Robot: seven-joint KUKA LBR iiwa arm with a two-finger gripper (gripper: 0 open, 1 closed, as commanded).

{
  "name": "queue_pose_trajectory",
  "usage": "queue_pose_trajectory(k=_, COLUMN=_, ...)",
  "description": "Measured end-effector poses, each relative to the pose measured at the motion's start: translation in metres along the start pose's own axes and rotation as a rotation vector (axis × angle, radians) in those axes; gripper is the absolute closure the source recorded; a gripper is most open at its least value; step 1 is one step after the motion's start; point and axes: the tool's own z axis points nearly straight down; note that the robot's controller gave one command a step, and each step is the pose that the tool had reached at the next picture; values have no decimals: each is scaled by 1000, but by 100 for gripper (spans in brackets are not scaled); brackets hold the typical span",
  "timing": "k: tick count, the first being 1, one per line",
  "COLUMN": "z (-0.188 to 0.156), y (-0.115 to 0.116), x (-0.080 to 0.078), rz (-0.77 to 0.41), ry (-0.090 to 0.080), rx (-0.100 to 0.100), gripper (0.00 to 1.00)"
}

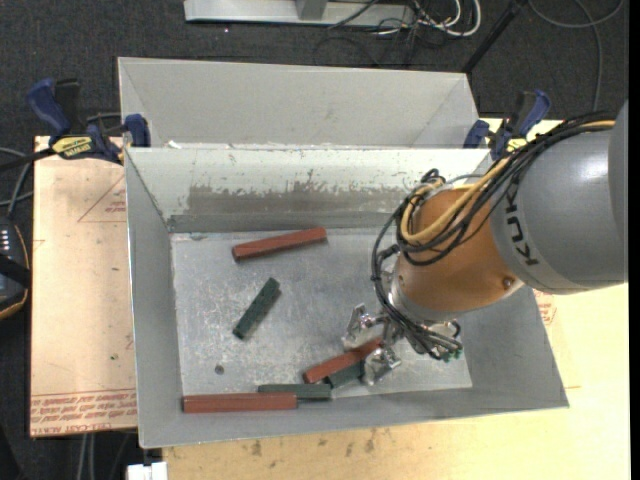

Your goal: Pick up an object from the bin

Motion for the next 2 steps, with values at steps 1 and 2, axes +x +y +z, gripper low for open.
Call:
queue_pose_trajectory(k=1, z=0, y=0, x=0, rz=0, ry=0, rx=0, gripper=100)
queue_pose_trajectory(k=2, z=-169, y=-1, x=5, rz=21, ry=5, rx=0, gripper=100)
